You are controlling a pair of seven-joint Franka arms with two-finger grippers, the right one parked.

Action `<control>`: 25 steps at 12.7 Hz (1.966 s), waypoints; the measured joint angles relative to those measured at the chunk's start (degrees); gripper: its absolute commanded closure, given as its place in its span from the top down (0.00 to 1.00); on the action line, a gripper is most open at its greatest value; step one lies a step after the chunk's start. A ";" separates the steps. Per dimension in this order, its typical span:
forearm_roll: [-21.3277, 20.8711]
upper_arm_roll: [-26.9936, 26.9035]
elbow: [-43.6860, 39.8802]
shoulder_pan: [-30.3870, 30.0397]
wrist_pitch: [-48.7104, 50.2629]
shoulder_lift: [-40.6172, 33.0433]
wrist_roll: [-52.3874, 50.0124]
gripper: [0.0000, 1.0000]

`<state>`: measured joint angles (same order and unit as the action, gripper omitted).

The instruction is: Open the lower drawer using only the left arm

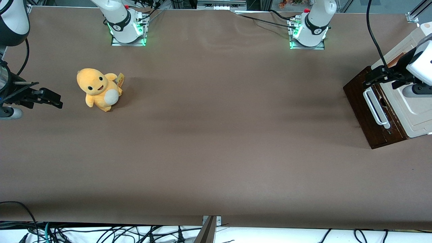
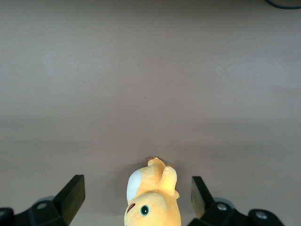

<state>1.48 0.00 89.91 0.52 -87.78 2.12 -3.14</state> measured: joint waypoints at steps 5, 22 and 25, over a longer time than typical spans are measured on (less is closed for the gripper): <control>0.00 -0.01 0.44 -0.19 0.87 0.58 0.07 1.00; 0.00 -0.09 0.45 -0.54 0.88 1.47 0.10 1.00; 0.00 -0.11 0.45 -0.56 0.88 1.53 0.09 1.00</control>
<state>1.48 -0.11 90.36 -0.04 -86.90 3.65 -3.05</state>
